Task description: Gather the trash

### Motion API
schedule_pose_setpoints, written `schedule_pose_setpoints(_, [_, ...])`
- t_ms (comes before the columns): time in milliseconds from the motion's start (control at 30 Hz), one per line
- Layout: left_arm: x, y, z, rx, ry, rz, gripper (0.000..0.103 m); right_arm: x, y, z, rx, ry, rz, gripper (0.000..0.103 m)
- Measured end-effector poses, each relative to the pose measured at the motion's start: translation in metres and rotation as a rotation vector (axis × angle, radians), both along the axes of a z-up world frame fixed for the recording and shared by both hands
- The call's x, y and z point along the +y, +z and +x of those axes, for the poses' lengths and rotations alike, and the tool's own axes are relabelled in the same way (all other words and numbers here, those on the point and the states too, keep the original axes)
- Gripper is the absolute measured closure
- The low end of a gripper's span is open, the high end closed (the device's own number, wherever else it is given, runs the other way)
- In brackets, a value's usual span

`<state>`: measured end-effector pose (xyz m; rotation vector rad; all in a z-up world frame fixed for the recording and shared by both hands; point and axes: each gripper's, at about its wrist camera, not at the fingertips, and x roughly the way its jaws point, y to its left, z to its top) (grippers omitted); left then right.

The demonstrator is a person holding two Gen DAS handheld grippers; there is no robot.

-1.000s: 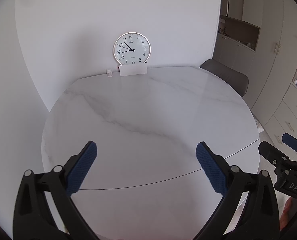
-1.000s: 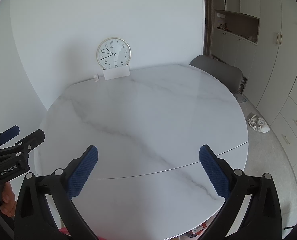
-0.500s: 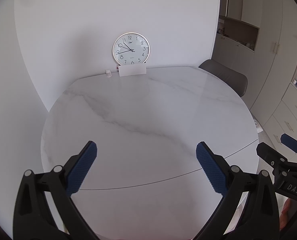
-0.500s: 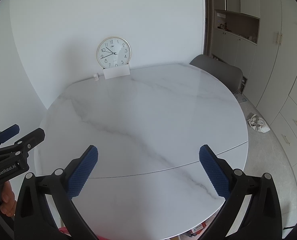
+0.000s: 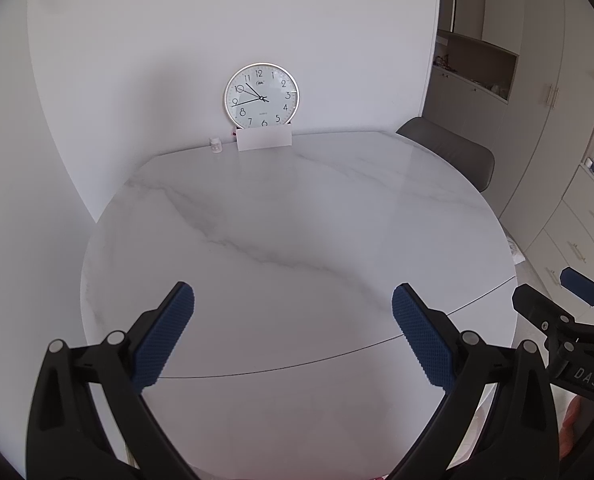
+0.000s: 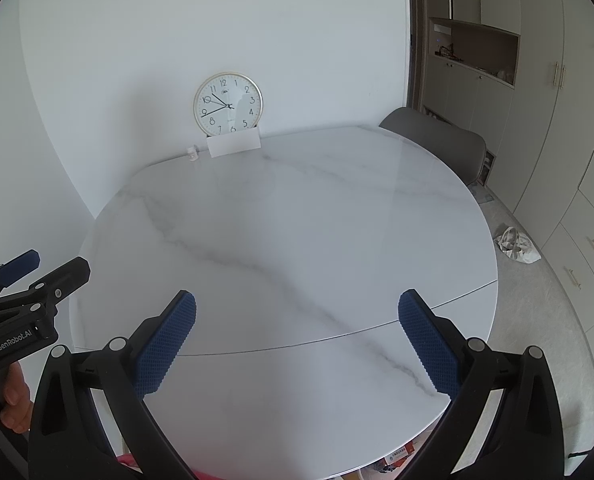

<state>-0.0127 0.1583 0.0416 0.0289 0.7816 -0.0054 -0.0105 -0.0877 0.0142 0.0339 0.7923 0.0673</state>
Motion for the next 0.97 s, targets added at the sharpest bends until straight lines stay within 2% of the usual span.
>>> schedule_pose_setpoints(567, [0.001, -0.011, 0.006, -0.012, 0.007, 0.031, 0.008, -0.002, -0.006, -0.004, 0.018, 0.000, 0.008, 0.003])
schedule_pose_setpoints(800, [0.002, -0.018, 0.011, 0.071, -0.016, -0.011, 0.008, -0.002, -0.008, -0.006, 0.026, 0.003, 0.015, 0.003])
schedule_pose_setpoints(967, [0.000, -0.020, 0.009, 0.061, -0.005, 0.009, 0.008, -0.003, -0.009, -0.005, 0.030, 0.001, 0.020, 0.003])
